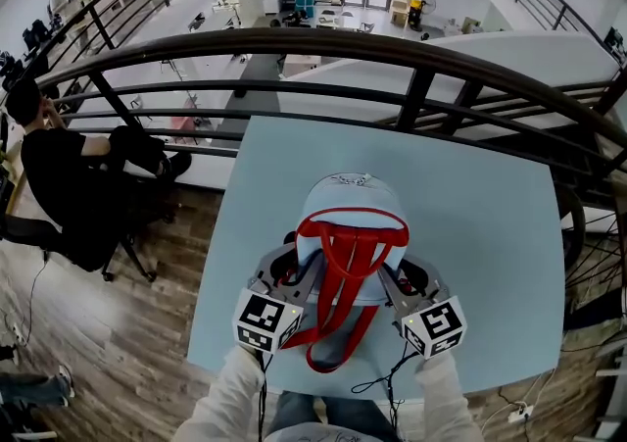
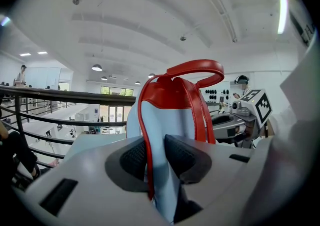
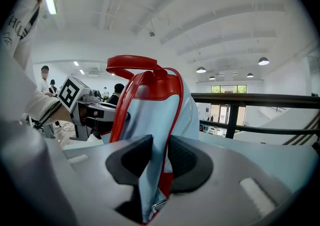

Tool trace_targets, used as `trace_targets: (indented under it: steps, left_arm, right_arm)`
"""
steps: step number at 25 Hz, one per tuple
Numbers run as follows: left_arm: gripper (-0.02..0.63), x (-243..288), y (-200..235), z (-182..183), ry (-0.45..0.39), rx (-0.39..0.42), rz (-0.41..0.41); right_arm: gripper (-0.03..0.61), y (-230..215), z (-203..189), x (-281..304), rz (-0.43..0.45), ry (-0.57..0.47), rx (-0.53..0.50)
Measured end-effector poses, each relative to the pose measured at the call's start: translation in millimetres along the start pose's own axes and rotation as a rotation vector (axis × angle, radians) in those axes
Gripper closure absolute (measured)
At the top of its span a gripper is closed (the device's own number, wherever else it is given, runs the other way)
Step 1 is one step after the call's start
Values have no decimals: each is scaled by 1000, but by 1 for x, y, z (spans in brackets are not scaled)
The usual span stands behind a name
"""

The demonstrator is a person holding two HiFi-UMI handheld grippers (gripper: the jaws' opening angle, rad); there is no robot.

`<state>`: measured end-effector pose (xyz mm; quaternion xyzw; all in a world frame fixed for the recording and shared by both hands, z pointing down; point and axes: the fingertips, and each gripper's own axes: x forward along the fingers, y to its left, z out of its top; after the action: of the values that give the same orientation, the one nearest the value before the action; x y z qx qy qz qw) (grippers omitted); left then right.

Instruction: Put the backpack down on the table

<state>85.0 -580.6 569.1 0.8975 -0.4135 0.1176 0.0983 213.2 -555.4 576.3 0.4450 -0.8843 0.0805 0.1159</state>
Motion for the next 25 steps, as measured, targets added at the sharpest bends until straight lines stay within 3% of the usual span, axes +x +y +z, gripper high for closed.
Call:
trace_targets:
  steps: [12, 25]
  left_arm:
    - [505, 8, 10, -22, 15, -36, 20]
    - [488, -24, -7, -42, 37, -47, 11]
  right_arm:
    - [471, -3, -17, 13, 14, -14, 35]
    - [468, 25, -35, -11, 24, 2, 70]
